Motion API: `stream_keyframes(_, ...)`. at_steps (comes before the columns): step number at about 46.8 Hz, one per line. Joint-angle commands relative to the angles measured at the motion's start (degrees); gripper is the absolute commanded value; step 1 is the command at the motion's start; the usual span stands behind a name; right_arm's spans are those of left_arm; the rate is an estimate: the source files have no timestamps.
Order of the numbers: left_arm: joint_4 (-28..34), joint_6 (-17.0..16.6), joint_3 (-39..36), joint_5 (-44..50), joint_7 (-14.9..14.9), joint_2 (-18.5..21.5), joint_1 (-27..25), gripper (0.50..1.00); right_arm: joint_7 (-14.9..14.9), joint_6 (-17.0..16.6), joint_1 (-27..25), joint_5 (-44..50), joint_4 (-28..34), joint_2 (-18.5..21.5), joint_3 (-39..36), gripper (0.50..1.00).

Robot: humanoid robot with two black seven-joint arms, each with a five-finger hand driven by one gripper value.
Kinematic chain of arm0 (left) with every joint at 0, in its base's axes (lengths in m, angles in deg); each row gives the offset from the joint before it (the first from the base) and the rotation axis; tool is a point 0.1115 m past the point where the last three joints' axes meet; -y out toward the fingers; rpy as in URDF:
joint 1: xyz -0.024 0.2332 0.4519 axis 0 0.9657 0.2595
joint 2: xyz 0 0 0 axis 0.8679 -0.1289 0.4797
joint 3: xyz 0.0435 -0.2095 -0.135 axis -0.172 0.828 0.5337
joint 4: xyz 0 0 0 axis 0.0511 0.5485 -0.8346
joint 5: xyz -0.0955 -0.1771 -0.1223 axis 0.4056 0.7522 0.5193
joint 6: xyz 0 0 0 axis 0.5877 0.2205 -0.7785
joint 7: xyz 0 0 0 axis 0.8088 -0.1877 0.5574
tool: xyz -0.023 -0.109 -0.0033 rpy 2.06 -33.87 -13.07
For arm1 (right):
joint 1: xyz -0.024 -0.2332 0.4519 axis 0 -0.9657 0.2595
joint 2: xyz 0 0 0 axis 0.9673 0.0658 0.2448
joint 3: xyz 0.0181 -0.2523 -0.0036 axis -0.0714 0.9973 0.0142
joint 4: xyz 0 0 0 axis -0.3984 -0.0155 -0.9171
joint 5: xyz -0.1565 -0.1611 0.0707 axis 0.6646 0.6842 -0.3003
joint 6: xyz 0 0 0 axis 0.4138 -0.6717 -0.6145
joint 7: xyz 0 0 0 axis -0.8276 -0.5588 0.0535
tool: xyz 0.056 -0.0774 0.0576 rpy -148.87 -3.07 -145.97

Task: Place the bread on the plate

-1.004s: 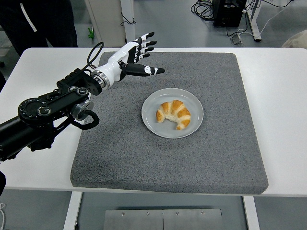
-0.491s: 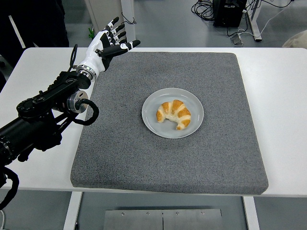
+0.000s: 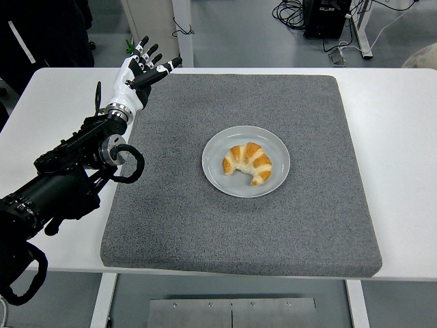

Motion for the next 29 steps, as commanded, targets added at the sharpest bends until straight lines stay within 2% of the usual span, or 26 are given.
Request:
stream_keyframes(1, -3.4, 2.9, 2.2, 1.5, 0.1, -0.4, 0.0, 0.968, 0.0, -0.1, 0.1, 0.0, -0.6, 0.0, -0.2, 1.0)
stream_keyframes(5, -5.6, 4.4, 3.0, 2.0, 0.2, -1.1, -0.1, 0.966, 0.0, -0.1, 0.1, 0.0, -0.1, 0.0, -0.2, 1.0)
stream_keyframes(18, -6.6, 4.6, 5.8, 2.9, 0.3, -1.4, 0.0, 0.968, 0.0, -0.1, 0.1, 0.0, -0.4, 0.0, -0.4, 1.0)
stream_keyframes(29, -8.4, 6.2, 5.9, 4.9, 0.6, -2.1, -0.1, 0.968, 0.1, -0.1, 0.3, 0.0, -0.3, 0.0, 0.1, 1.0)
